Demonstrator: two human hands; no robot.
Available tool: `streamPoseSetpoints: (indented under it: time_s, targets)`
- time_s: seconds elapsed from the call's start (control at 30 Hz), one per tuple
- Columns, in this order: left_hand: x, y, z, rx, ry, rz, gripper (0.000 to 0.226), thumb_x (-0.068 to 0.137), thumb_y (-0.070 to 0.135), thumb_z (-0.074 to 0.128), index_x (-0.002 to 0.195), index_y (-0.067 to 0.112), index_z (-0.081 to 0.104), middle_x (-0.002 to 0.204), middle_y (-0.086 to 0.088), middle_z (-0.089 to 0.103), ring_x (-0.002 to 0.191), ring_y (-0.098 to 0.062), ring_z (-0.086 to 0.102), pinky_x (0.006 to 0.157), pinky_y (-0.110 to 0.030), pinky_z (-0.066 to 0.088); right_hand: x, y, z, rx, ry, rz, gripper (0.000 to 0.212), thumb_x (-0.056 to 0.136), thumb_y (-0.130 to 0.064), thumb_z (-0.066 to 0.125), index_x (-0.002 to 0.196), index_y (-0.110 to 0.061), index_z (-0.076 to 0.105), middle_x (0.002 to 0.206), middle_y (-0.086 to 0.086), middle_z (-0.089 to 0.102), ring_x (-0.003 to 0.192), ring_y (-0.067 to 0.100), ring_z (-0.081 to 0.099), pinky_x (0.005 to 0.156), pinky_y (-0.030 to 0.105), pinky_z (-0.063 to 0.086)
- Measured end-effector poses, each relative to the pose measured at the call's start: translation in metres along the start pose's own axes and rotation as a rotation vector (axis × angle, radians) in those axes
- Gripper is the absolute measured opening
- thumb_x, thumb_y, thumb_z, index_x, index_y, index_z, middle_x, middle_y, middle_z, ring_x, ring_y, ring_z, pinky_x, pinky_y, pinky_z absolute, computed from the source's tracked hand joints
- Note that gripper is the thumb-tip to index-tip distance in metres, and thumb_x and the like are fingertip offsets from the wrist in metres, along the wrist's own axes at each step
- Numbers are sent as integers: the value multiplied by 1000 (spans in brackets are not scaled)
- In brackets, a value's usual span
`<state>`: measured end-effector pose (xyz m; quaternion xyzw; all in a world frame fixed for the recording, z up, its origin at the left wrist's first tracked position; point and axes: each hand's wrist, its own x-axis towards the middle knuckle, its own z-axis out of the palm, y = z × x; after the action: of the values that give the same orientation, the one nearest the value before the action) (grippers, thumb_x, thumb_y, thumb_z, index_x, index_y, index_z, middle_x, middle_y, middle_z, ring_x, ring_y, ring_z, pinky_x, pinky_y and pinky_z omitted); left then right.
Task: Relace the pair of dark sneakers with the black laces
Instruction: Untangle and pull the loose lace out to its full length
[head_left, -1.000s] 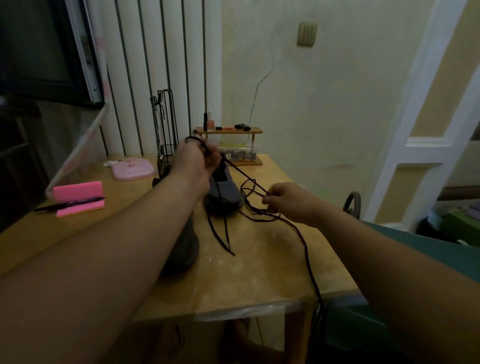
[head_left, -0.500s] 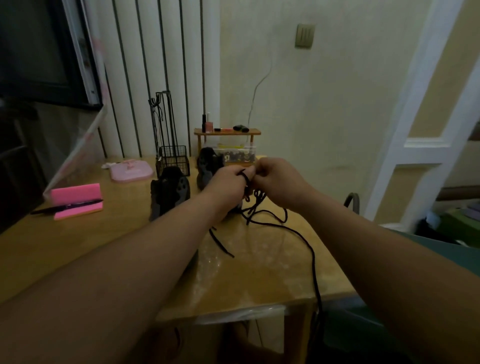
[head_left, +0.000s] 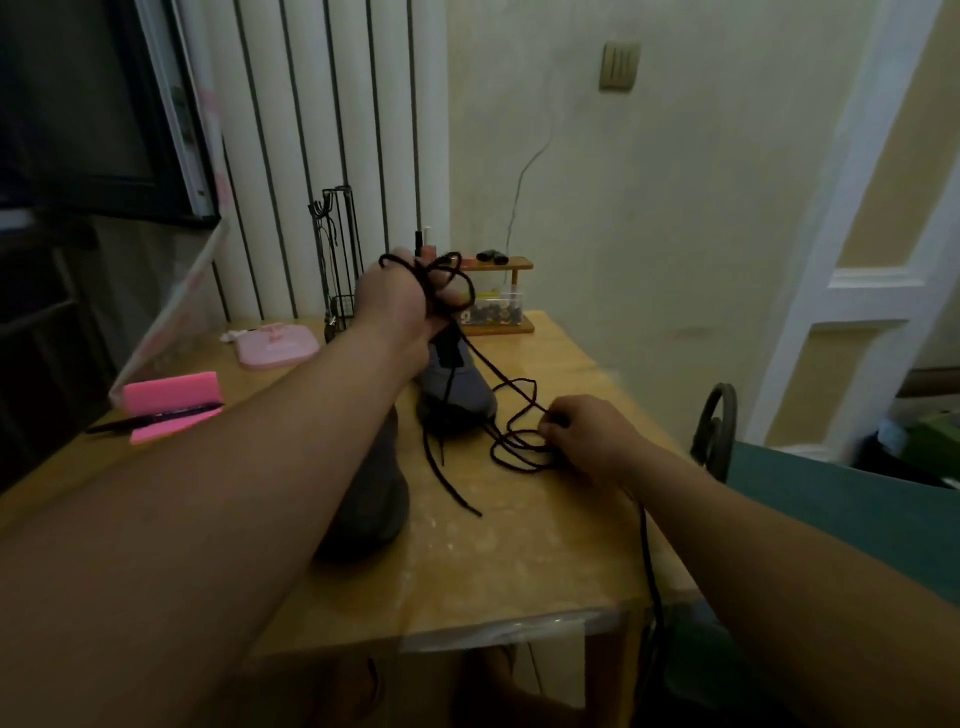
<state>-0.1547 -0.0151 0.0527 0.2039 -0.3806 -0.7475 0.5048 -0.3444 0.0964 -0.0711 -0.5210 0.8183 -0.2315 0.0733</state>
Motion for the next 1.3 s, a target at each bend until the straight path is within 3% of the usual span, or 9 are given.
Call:
streamPoseSetpoints:
  time_s: [0.17, 0.33, 0.53, 0.63, 0.8, 0.97, 1.1, 1.2, 1.3]
  targets:
    - [-1, -6, -13, 339, 181, 94, 28, 108, 23, 43, 84, 18, 55, 69, 0, 52, 49, -13, 46, 47, -20, 36, -1, -2, 8, -69, -180, -104, 62, 89, -71, 64, 139, -35, 57, 128, 0, 54, 116, 22, 56, 98, 41, 51]
    - [13, 14, -22, 360, 320, 346, 32, 104, 14, 39, 80, 18, 59, 83, -5, 60, 70, -16, 54, 57, -25, 42, 11, 17, 17, -200, -26, -118, 26, 104, -38, 58, 124, -23, 60, 110, 2, 47, 109, 28, 54, 85, 34, 43]
    - [20, 24, -25, 429, 242, 405, 29, 106, 16, 39, 83, 16, 57, 76, -2, 55, 63, -14, 47, 52, -24, 36, 51, 29, 18, -200, 86, 57, 27, 107, -33, 53, 117, -11, 65, 113, 12, 58, 104, 31, 58, 87, 40, 50]
    - [18, 30, -30, 463, 267, 404, 31, 104, 16, 40, 79, 19, 58, 76, 0, 56, 66, -15, 49, 53, -26, 37, 62, 25, 12, -114, 80, 88, 35, 109, -37, 47, 110, -8, 69, 108, 15, 65, 97, 34, 61, 85, 42, 55]
    - [12, 47, -33, 472, 277, 385, 29, 104, 19, 42, 82, 18, 61, 75, 1, 59, 67, -16, 51, 55, -28, 38, 59, -13, -28, 184, 277, 29, 38, 110, -34, 41, 114, -14, 72, 111, 7, 72, 104, 30, 65, 91, 46, 54]
    - [-18, 45, -21, 595, 87, 243, 23, 108, 18, 45, 95, 10, 62, 84, -8, 60, 48, -7, 52, 44, -19, 39, 39, -93, -94, 567, 354, -158, 40, 111, -41, 42, 99, -10, 64, 82, 5, 55, 76, 26, 55, 70, 47, 51]
    - [-35, 36, -13, 903, -120, 267, 32, 108, 39, 53, 114, 11, 67, 108, -6, 66, 85, -13, 63, 58, -16, 49, 28, -139, -126, 540, 292, -274, 27, 108, -36, 50, 107, -11, 60, 87, 2, 55, 77, 18, 51, 73, 41, 43]
    - [-42, 32, -3, 905, -243, 197, 49, 104, 55, 54, 129, 15, 66, 151, -12, 52, 122, -28, 63, 70, -22, 49, 21, -158, -132, 455, 213, -320, 20, 106, -24, 50, 113, -8, 60, 88, 4, 56, 74, 16, 50, 69, 37, 41]
    - [-45, 28, -1, 884, -244, 130, 39, 105, 51, 54, 124, 20, 69, 142, -9, 58, 115, -21, 65, 58, -18, 47, 15, -158, -122, 383, 132, -313, 20, 104, -17, 46, 115, -9, 61, 97, 6, 61, 81, 18, 57, 70, 36, 48]
